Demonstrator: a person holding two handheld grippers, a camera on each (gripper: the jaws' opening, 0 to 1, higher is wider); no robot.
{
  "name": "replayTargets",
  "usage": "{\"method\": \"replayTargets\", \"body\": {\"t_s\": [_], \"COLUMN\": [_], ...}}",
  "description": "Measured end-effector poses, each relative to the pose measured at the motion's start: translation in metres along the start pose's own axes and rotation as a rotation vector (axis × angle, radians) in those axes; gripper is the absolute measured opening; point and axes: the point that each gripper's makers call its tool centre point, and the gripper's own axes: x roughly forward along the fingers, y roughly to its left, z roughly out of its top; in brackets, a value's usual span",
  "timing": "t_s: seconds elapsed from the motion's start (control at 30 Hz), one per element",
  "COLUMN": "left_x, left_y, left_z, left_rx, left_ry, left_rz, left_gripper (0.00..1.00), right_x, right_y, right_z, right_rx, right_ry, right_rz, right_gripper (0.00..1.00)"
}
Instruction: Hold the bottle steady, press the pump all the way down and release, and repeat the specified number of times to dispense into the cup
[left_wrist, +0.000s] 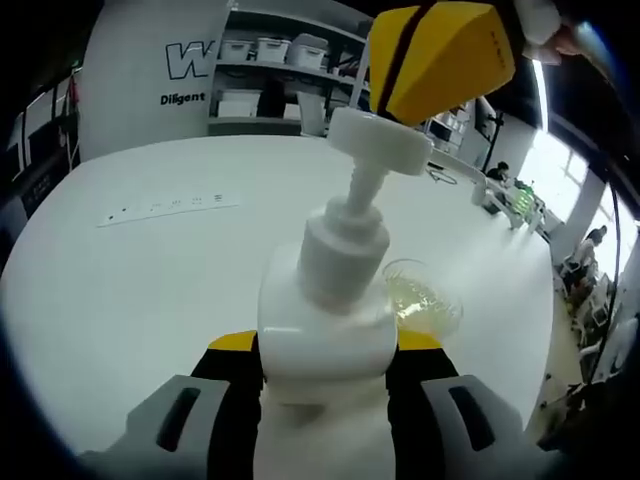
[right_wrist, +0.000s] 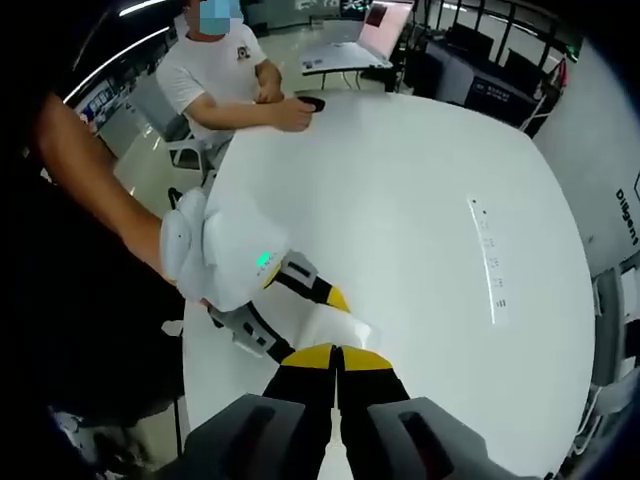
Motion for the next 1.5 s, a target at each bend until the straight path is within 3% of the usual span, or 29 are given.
{"method": "replayTargets", "body": {"t_s": [0.27,0.57,0.77,1.13,1.5], "left_x": [-0.0006,-0.0009,-0.0008,-0.0007,-0.0006], "left_y": [-0.0003,-0.0003,0.0,0.0003,0.0002], "left_z": [-0.0001,-0.0002,-0.0003,-0.0008,-0.0009], "left_rx": [-0.002,-0.001,-0.004,-0.007,-0.012], "left_ry": [0.009,0.013,0.018,0.034,0.042], "left_rz": [-0.001,-0.005,-0.006,-0.01,-0.012], "left_gripper": [0.47,0.47,0.47,0.48,0.48], "right_x": [0.0017,0.0022,0.0026,0.0045,0.0048], "right_y": [0.0,0.0,0.0002,0.0024,0.0042], "right_z": [-0.0002,-0.002,-0.0025,-0.0005,-0.0002], "right_rx": [-0.012,-0.008,0.011,-0.034,-0.009], "right_ry": [0.09,0.142,0.159,0.195,0.188], "right_rz": [0.001,0.023,0.029,0.01,0.034], "right_gripper": [0.0,0.0,0.0,0.0,0.0]}}
